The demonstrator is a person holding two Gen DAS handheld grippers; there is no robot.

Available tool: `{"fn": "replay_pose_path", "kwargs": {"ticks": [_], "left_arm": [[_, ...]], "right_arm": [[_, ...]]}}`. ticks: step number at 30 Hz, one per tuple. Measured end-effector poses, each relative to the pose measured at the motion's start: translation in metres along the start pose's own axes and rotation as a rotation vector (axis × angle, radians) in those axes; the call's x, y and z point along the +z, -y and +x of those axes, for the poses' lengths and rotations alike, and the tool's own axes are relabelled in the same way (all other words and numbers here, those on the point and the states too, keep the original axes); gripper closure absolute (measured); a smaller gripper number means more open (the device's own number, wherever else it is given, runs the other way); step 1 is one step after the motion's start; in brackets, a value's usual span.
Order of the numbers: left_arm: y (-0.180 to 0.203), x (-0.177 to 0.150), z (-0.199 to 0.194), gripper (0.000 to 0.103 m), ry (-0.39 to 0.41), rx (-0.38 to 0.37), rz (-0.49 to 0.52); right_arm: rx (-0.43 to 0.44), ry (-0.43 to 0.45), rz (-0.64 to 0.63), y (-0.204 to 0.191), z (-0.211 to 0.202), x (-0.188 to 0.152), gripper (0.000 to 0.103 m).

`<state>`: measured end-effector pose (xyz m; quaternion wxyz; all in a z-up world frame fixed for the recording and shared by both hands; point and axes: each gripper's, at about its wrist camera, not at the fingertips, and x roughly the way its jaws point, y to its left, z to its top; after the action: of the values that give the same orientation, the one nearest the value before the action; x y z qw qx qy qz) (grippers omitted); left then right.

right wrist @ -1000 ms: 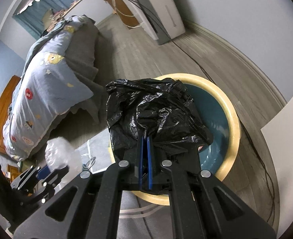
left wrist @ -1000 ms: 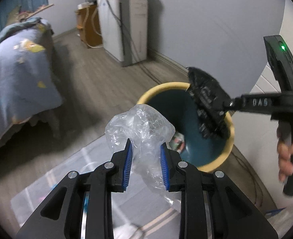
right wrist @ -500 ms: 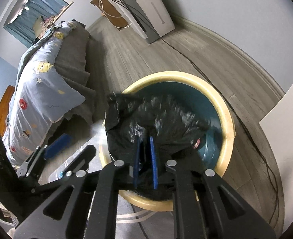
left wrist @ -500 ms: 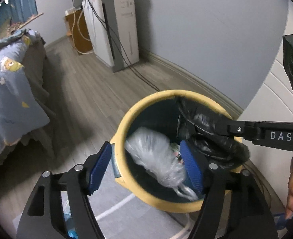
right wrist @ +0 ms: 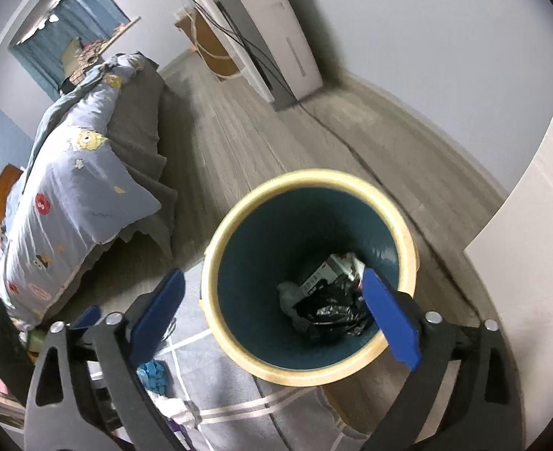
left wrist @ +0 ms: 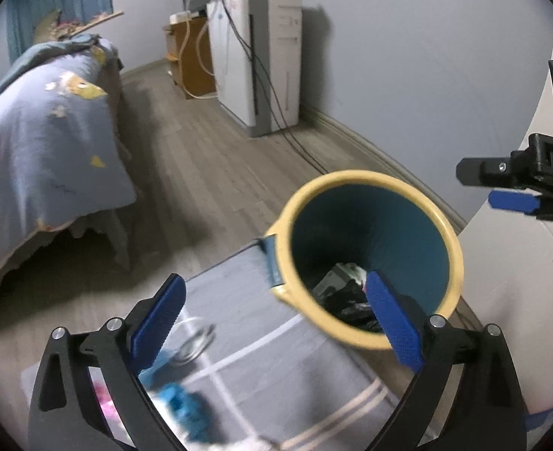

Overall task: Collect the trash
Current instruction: 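Move both tools back over the remaining trash on the mat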

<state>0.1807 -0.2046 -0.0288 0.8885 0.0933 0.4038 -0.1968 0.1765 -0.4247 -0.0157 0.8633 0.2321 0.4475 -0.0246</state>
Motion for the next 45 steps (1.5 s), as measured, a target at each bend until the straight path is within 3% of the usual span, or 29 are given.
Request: {"fn": "replay_pose_path", "kwargs": {"ticks": [12,21,25,34,39,42,45], "left_arm": [[-0.081,-0.047,-0.121,0.005,0.096,0.097,-0.103],[-0.141,-0.100,-0.157,0.005,0.088,0.147,-0.282],[-0.160,-0.113,-0.170,0.005,0.102,0.184,-0.300],[-0.203,-0.130,-0.174,0.005,0.089,0.219,-0.334],[-0.212,-0.134,-0.158,0.005,0.043,0.249,-0.274],[-0.215,-0.136,-0.149,0.005,0.011,0.242,-0.259],[-0.219,-0.136,-0.142,0.005,-0.001,0.246,-0.243]], "right_arm": [[-0.007,0.051,-0.182,-0.077,-0.052,-0.042,0.006],[0.001,0.039,-0.272,-0.130,-0.066,-0.081,0.006],[-0.008,0.008,-0.290,-0.148,-0.060,-0.094,0.006],[-0.018,-0.082,-0.333,-0.182,-0.012,-0.113,0.006],[-0.037,-0.115,-0.367,-0.190,0.022,-0.123,0.006],[-0.047,-0.195,-0.341,-0.189,0.053,-0.130,0.006],[-0.026,-0.221,-0.315,-0.192,0.070,-0.133,0.006]]}}
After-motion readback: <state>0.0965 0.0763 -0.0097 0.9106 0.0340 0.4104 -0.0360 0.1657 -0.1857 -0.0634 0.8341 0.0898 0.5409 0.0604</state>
